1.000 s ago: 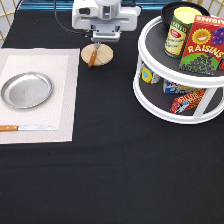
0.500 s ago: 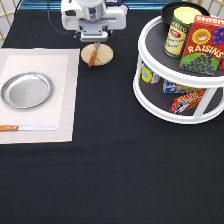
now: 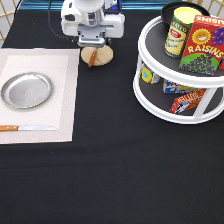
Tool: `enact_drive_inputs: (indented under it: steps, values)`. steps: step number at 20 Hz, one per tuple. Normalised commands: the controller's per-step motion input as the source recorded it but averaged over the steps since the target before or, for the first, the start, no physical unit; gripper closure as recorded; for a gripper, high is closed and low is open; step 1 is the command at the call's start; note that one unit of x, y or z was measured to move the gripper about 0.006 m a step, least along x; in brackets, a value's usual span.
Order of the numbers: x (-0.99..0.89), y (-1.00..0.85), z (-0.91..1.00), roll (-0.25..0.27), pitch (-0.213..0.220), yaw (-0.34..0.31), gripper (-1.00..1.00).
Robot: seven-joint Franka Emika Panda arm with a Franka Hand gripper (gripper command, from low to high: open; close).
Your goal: Arrange plate and fork
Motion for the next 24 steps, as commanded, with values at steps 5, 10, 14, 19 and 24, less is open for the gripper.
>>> enact_drive_inputs:
  steps: [5, 10, 14, 19, 24]
  values:
    - [-0.36, 0.00, -0.34, -0.043, -0.166, 0.008, -1.00]
    - [-0.05, 0.00, -0.30, -0.003, -0.017, 0.021, -1.00]
    - [0.11, 0.01, -0.17, -0.014, 0.020, 0.038, -1.00]
    - [0.02, 0.02, -0.11, -0.020, 0.030, 0.041, -1.00]
    - [0.11, 0.03, 0.00, -0.057, 0.016, 0.027, 1.00]
